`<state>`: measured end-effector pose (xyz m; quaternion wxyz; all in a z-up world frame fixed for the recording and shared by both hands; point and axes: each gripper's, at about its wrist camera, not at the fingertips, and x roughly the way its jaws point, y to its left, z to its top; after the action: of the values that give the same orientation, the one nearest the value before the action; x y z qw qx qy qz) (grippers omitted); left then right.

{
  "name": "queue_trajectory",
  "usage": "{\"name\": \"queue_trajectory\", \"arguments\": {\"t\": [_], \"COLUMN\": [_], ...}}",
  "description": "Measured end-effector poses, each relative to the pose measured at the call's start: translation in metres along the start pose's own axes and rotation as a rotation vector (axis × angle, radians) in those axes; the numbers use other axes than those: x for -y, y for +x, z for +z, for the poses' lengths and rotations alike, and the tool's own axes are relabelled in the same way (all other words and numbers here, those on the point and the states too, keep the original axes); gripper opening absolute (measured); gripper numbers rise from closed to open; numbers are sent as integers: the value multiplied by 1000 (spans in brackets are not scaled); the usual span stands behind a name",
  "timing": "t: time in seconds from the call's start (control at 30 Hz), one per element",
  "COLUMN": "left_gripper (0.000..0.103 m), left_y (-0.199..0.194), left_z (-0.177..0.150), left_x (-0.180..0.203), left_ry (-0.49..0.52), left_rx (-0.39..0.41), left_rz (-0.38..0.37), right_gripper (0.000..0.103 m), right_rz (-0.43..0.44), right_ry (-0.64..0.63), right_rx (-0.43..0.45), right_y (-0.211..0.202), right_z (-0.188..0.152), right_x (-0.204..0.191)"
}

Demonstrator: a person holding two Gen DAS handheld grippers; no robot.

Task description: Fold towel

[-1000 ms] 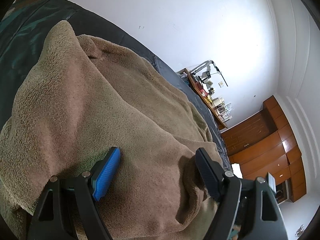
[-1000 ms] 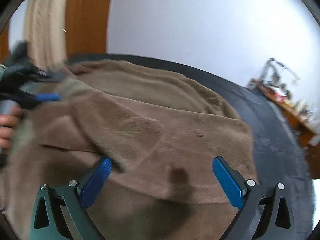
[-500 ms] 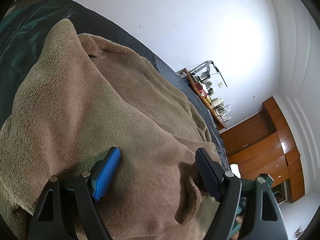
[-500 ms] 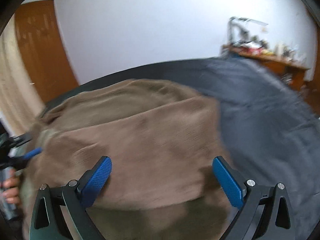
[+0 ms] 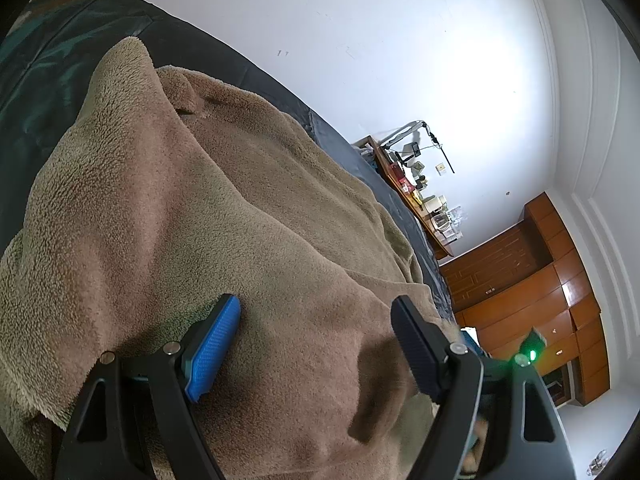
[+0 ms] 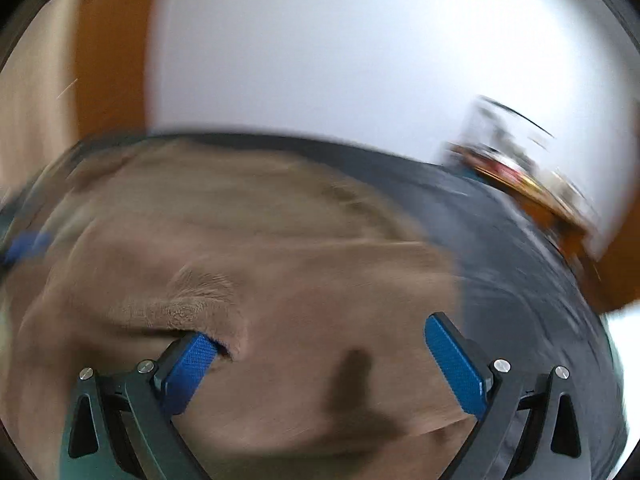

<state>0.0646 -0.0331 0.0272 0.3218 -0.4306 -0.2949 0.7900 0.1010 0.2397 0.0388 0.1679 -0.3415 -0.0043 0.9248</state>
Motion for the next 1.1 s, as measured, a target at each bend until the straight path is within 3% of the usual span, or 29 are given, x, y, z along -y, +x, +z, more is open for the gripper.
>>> {"name": "queue_trajectory", "arguments": {"t": [0.07,0.17,0.27,0.5,0.6,0.67,0.73,0.8,0.93,1.1], "left_gripper": [81,81,81,81,81,81,81,81,81,81], "left_y": [0,-1,-1,-1,-1,-1,-1,0,0,0], "left_z": [0,0,0,0,-1,-1,-1,-1,0,1], "left_x": [1,1,0,1,2,2,2,2,3,3], "left_ry": [0,-2,-6,-1,0,0,-1,0,-2,-8], "left_rx": [-1,-2,-3,-3,-2,-2,-1,-1,-1,-3], "left_rz": [1,0,-5,1,3,3,2,1,-1,-3], "right_gripper": [102,102,102,102,102,102,102,102,102,102], "right_rz": [-19,71,50,-28,23,173,293,351,352,364], "right_ry": [91,92,90,306,346,368,352,275,107,16], "right_rx": [-25,-52,-41,-30,-14,-29,-37,-34,-35,-95], "right_y": [6,4,3,-9,-25,-29,-31,-31,-23,-6], "right_z": [4,-5,-11,-18,-24,-26,-25,-23,-16,-18], "right_x": [23,24,27,81,98,99,89,68,32,14]}}
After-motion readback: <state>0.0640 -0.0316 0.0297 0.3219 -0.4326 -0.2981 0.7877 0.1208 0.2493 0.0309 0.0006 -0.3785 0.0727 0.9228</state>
